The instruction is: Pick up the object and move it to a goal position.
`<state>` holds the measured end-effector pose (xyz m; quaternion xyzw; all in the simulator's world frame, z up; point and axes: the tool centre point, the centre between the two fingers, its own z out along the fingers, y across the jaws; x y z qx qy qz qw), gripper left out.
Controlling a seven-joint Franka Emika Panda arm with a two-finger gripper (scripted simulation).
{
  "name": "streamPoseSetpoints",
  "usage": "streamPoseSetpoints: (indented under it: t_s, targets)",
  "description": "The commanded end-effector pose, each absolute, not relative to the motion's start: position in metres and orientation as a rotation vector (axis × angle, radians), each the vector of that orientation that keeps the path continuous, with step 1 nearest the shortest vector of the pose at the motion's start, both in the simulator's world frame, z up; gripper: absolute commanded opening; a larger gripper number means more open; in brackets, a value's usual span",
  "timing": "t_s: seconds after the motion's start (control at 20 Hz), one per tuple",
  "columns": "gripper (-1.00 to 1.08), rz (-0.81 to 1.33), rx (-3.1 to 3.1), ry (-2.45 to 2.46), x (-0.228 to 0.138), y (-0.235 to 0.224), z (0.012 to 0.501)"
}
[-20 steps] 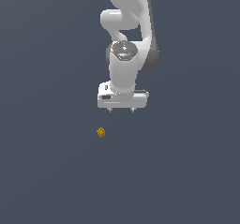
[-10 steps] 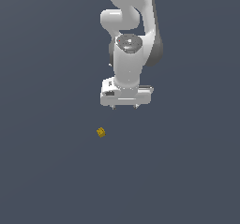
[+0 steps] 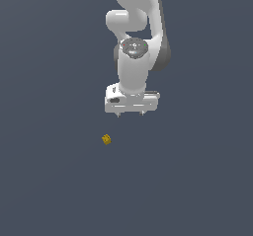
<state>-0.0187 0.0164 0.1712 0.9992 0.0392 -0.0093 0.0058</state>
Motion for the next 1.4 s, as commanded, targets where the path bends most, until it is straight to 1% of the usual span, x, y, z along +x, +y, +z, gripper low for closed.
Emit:
streamPoseSetpoints:
  t_s: [0.0, 0.35, 0.9, 1.35]
  targets:
    - [1.0, -0.029, 3.126, 0.154, -0.016, 0.012, 0.168]
    - [1.0, -0.026, 3.115, 0.3, -0.006, -0.007, 0.151]
    - [1.0, -0.016, 3.068, 0.639, 0.015, -0.055, 0.11]
    - [1.0, -0.005, 3.023, 0.846, 0.023, -0.086, 0.083]
